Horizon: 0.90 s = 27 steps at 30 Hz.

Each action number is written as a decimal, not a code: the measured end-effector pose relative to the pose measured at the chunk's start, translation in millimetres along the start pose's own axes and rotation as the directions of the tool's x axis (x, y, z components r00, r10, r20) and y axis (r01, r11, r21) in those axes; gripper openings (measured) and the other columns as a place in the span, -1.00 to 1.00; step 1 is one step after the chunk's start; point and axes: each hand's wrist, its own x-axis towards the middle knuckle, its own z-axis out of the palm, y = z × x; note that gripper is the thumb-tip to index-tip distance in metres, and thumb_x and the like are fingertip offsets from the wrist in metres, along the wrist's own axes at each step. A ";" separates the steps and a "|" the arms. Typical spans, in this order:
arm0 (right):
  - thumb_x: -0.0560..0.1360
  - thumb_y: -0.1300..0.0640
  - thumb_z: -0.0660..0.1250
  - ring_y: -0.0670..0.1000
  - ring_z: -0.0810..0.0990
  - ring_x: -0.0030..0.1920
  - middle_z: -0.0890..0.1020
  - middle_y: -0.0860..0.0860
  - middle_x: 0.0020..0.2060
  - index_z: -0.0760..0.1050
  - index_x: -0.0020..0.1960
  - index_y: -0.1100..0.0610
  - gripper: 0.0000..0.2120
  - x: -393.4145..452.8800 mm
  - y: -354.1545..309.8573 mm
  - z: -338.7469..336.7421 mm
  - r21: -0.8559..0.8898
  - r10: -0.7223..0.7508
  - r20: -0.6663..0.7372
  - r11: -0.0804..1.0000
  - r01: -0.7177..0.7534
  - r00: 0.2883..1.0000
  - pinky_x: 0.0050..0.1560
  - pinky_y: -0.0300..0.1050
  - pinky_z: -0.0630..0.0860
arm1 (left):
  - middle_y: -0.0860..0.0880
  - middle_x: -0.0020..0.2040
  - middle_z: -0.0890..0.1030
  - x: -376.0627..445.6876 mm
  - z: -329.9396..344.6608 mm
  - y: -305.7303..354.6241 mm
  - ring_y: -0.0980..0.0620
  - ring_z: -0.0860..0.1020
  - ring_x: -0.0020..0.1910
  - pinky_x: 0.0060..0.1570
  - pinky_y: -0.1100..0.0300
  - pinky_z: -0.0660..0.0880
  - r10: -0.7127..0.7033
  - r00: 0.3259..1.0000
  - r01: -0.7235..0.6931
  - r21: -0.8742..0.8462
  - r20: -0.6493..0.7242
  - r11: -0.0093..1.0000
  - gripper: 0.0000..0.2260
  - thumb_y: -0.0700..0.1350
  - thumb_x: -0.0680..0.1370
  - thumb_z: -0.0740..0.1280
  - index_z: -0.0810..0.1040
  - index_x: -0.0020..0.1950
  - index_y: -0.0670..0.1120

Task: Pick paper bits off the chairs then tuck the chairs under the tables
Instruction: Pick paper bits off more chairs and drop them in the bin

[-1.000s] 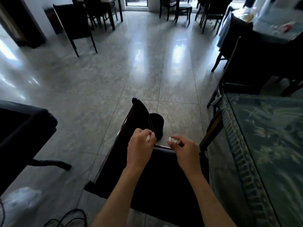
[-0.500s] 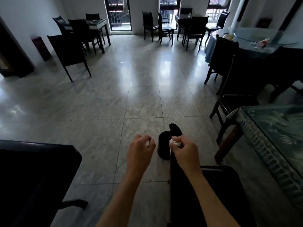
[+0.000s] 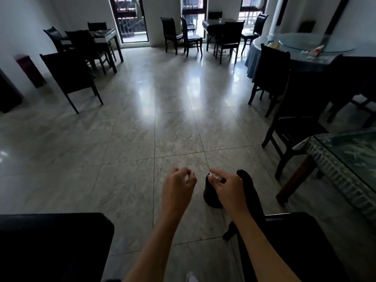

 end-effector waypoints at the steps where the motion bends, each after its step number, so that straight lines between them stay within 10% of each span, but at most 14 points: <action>1: 0.50 0.21 0.43 -0.19 0.59 0.02 0.70 0.04 0.07 0.63 0.18 0.17 -0.75 9.8 1.6 5.4 -0.004 0.008 -0.004 1.000 -0.008 1.000 -0.01 -0.58 0.40 | 0.04 -0.17 0.52 11.4 2.9 -4.3 0.24 0.47 -0.32 -0.34 0.42 0.29 0.012 1.000 -0.012 0.000 0.012 1.000 -0.86 -0.07 0.56 0.34 0.65 -0.06 -0.09; 11: 0.49 0.18 0.44 -0.19 0.61 -0.03 0.71 0.04 0.03 0.63 0.18 0.16 -0.74 174.3 26.8 59.8 -0.038 0.072 -0.123 0.996 -0.077 0.990 -0.05 -0.59 0.40 | 0.10 -0.15 0.52 194.8 68.6 -38.3 0.25 0.51 -0.30 -0.32 0.42 0.34 0.111 0.984 -0.107 -0.036 0.140 0.994 -0.86 -0.01 0.54 0.36 0.66 -0.06 -0.05; 19: 0.51 0.16 0.42 -0.13 0.63 0.02 0.70 0.04 0.06 0.62 0.20 0.15 -0.74 289.7 40.3 56.0 -0.012 0.160 -0.260 0.986 -0.168 0.952 0.11 -0.24 0.57 | 0.02 -0.15 0.56 323.8 130.6 -20.7 0.19 0.54 -0.32 -0.32 0.34 0.43 0.180 0.950 -0.150 -0.136 0.253 0.979 -0.88 -0.04 0.52 0.41 0.67 -0.08 -0.08; 27: 0.52 0.17 0.40 -0.26 0.56 0.03 0.69 0.03 0.09 0.63 0.19 0.16 -0.75 381.0 84.3 52.4 -0.018 0.266 -0.470 0.950 -0.311 0.841 -0.01 -0.61 0.35 | 0.00 -0.12 0.57 428.4 228.9 -8.9 0.14 0.58 -0.27 -0.29 0.36 0.44 0.318 0.815 -0.214 -0.258 0.484 0.942 -0.88 -0.06 0.49 0.46 0.67 -0.06 -0.09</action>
